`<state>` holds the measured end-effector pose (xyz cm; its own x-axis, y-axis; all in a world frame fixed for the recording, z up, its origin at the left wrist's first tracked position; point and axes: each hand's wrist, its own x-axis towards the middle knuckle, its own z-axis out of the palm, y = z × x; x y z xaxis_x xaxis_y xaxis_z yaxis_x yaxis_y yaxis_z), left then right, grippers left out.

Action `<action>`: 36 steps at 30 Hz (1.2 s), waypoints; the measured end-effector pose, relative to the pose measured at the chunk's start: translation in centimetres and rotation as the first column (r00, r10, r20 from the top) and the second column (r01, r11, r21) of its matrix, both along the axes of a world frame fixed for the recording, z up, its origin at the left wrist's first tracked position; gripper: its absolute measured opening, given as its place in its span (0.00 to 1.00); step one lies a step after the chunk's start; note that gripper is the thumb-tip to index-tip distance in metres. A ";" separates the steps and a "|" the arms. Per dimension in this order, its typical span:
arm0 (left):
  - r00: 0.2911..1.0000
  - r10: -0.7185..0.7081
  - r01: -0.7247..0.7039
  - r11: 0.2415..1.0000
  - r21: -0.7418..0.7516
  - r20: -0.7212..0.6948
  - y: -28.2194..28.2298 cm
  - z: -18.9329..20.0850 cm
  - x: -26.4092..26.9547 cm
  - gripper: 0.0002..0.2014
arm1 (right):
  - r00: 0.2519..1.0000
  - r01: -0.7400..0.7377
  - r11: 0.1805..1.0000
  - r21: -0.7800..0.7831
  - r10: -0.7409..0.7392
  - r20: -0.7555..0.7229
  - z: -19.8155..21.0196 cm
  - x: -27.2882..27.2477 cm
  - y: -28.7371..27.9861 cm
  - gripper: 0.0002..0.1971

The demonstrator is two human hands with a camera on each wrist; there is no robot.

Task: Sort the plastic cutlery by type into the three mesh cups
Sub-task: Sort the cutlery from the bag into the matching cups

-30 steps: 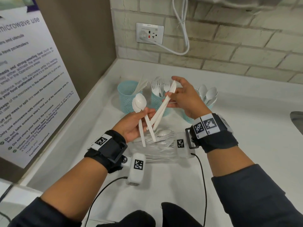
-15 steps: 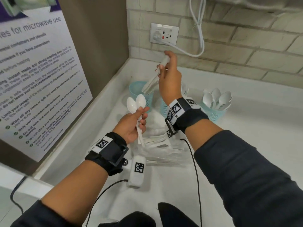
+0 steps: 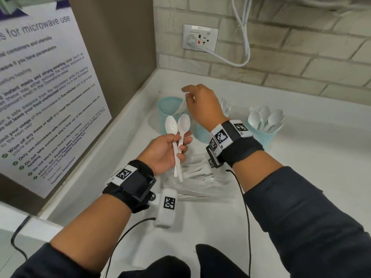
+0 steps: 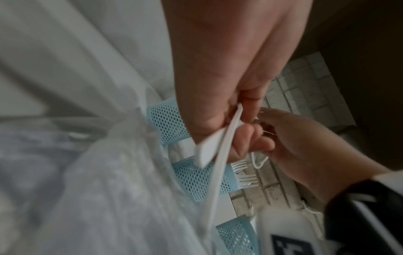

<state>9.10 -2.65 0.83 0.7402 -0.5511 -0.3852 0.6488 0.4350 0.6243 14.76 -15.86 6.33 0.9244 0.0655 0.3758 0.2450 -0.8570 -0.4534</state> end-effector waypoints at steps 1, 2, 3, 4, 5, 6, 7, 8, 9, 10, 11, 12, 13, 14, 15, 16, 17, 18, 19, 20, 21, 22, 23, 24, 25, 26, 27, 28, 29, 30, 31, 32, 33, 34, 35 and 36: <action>1.000 -0.028 0.028 1.000 -0.008 0.010 -0.1 0.1 -0.1 0.14 | 1.000 0.002 1.000 0.006 -0.002 -0.019 0.3 -0.5 -0.3 0.16; 0.998 -0.051 0.051 0.999 -0.015 0.020 -0.2 0.2 -0.2 0.13 | 1.000 0.011 1.000 -0.011 -0.011 -0.017 0.7 -1.1 -0.6 0.14; 0.997 -0.068 0.069 0.997 -0.018 0.030 -0.3 0.2 -0.3 0.14 | 1.000 0.031 0.999 -0.023 -0.030 0.005 1.0 -1.6 -0.9 0.14; 0.996 -0.080 0.081 0.997 -0.018 0.037 -0.5 0.3 -0.4 0.14 | 0.998 0.056 0.998 -0.022 -0.055 0.032 1.3 -2.2 -1.3 0.13; 0.995 -0.089 0.090 0.996 -0.017 0.041 -0.6 0.3 -0.4 0.14 | 0.996 0.074 0.997 -0.012 -0.074 0.046 1.6 -2.7 -1.6 0.13; 0.994 -0.097 0.098 0.995 -0.016 0.042 -0.8 0.3 -0.5 0.15 | 0.996 0.081 0.997 0.001 -0.081 0.033 1.8 -3.1 -2.0 0.13; 0.994 -0.105 0.106 0.994 -0.015 0.041 -0.9 0.3 -0.5 0.15 | 0.997 0.074 0.997 0.016 -0.074 -0.014 2.0 -3.5 -2.4 0.14; 0.993 -0.113 0.113 0.993 -0.014 0.039 -1.1 0.3 -0.4 0.15 | 0.994 0.050 0.998 0.032 -0.047 -0.097 2.2 -3.9 -2.7 0.15; 0.992 -0.123 0.124 0.992 -0.011 0.039 -1.2 0.3 -0.4 0.15 | 0.979 0.007 1.000 0.021 -0.003 -0.203 2.2 -4.2 -3.0 0.17; 0.989 -0.139 0.140 0.990 -0.004 0.041 -1.4 0.4 -0.4 0.15 | 0.950 -0.054 0.998 -0.024 0.044 -0.308 2.2 -4.4 -3.2 0.19; 0.986 -0.159 0.159 0.987 0.003 0.044 -1.7 0.5 -0.5 0.16 | 0.912 -0.126 0.990 -0.060 0.092 -0.399 2.0 -4.7 -3.4 0.20; 0.983 -0.179 0.179 0.984 0.007 0.043 -1.9 0.6 -0.6 0.16 | 0.880 -0.176 0.983 -0.054 0.133 -0.456 1.8 -4.9 -3.7 0.20; 0.980 -0.197 0.196 0.980 0.008 0.040 -2.1 0.7 -0.6 0.16 | 0.864 -0.186 0.983 -0.007 0.160 -0.478 1.6 -5.1 -3.9 0.18; 0.977 -0.211 0.211 0.977 0.011 0.038 -2.3 0.8 -0.7 0.16 | 0.861 -0.168 0.985 0.050 0.171 -0.479 1.4 -5.2 -4.2 0.15; 0.974 -0.225 0.225 0.974 0.019 0.038 -2.4 0.9 -0.7 0.15 | 0.865 -0.143 0.984 0.102 0.175 -0.470 1.3 -5.3 -4.5 0.13; 0.970 -0.240 0.238 0.971 0.032 0.045 -2.6 0.9 -0.8 0.14 | 0.868 -0.111 0.983 0.145 0.167 -0.467 1.1 -5.4 -4.7 0.11; 0.965 -0.255 0.253 0.966 0.049 0.060 -2.8 1.0 -0.8 0.13 | 0.868 -0.080 0.978 0.190 0.162 -0.470 1.1 -5.5 -5.0 0.10; 0.959 -0.271 0.266 0.962 0.069 0.080 -3.0 1.0 -0.9 0.13 | 0.862 -0.053 0.971 0.232 0.161 -0.481 1.1 -5.7 -5.1 0.12; 0.954 -0.284 0.277 0.957 0.086 0.098 -3.2 1.0 -0.9 0.13 | 0.851 -0.034 0.962 0.269 0.169 -0.497 1.1 -5.9 -5.1 0.15; 0.949 -0.294 0.284 0.954 0.100 0.109 -3.4 1.0 -1.0 0.13 | 0.839 -0.031 0.956 0.292 0.184 -0.513 1.2 -6.1 -5.2 0.17; 0.946 -0.303 0.291 0.951 0.109 0.117 -3.6 1.0 -1.1 0.13 | 0.826 -0.039 0.950 0.311 0.206 -0.525 1.1 -6.3 -5.1 0.17; 0.941 -0.314 0.299 0.947 0.119 0.126 -3.9 1.1 -1.1 0.13 | 0.812 -0.054 0.944 0.325 0.231 -0.536 1.1 -6.5 -5.1 0.15; 0.935 -0.327 0.310 0.941 0.134 0.139 -4.2 1.1 -1.2 0.13 | 0.801 -0.067 0.941 0.331 0.249 -0.545 0.9 -6.6 -5.1 0.14; 0.928 -0.340 0.318 0.936 0.154 0.152 -4.4 1.2 -1.3 0.13 | 0.798 -0.073 0.941 0.331 0.254 -0.546 0.8 -6.7 -5.3 0.14; 0.922 -0.351 0.323 0.930 0.176 0.162 -4.7 1.3 -1.4 0.12 | 0.805 -0.069 0.941 0.332 0.249 -0.538 0.5 -6.7 -5.5 0.12; 0.918 -0.359 0.325 0.924 0.200 0.168 -5.0 1.3 -1.5 0.12 | 0.821 -0.052 0.939 0.341 0.234 -0.521 0.4 -6.8 -5.9 0.10; 0.915 -0.365 0.324 0.919 0.225 0.174 -5.2 1.3 -1.6 0.12 | 0.842 -0.021 0.935 0.355 0.208 -0.498 0.3 -6.8 -6.3 0.06; 0.912 -0.366 0.315 0.914 0.255 0.186 -5.4 1.2 -1.6 0.12 | 0.867 0.025 0.932 0.362 0.161 -0.472 0.4 -6.8 -6.8 0.03; 0.911 -0.359 0.295 0.910 0.291 0.201 -5.6 1.1 -1.6 0.12 | 0.892 0.081 0.932 0.354 0.091 -0.442 0.6 -6.8 -7.5 0.02; 0.911 -0.350 0.266 0.903 0.338 0.218 -5.7 0.9 -1.6 0.12 | 0.915 0.143 0.933 0.331 0.003 -0.404 0.8 -6.7 -8.4 0.06; 0.907 -0.348 0.233 0.884 0.405 0.237 -5.9 0.7 -1.5 0.12 | 0.929 0.208 0.930 0.303 -0.091 -0.359 1.1 -6.5 -9.5 0.11; 0.895 -0.361 0.196 0.847 0.493 0.264 -6.0 0.5 -1.5 0.13 | 0.933 0.272 0.919 0.286 -0.179 -0.311 1.6 -6.4 -10.7 0.14; 0.864 -0.403 0.152 0.780 0.607 0.301 -6.1 0.4 -1.5 0.14 | 0.929 0.333 0.899 0.283 -0.260 -0.264 2.2 -6.4 -11.8 0.16; 0.809 -0.480 0.094 0.674 0.733 0.339 -6.1 0.3 -1.6 0.15 | 0.916 0.392 0.872 0.295 -0.338 -0.217 2.8 -6.5 -12.9 0.16; 0.730 -0.576 0.012 0.550 0.835 0.369 -6.1 0.1 -1.5 0.16 | 0.893 0.449 0.838 0.309 -0.419 -0.163 3.4 -6.7 -13.9 0.14; 0.645 -0.665 -0.074 0.437 0.897 0.377 -6.1 0.0 -1.5 0.15 | 0.860 0.504 0.803 0.317 -0.501 -0.099 4.1 -6.9 -14.6 0.12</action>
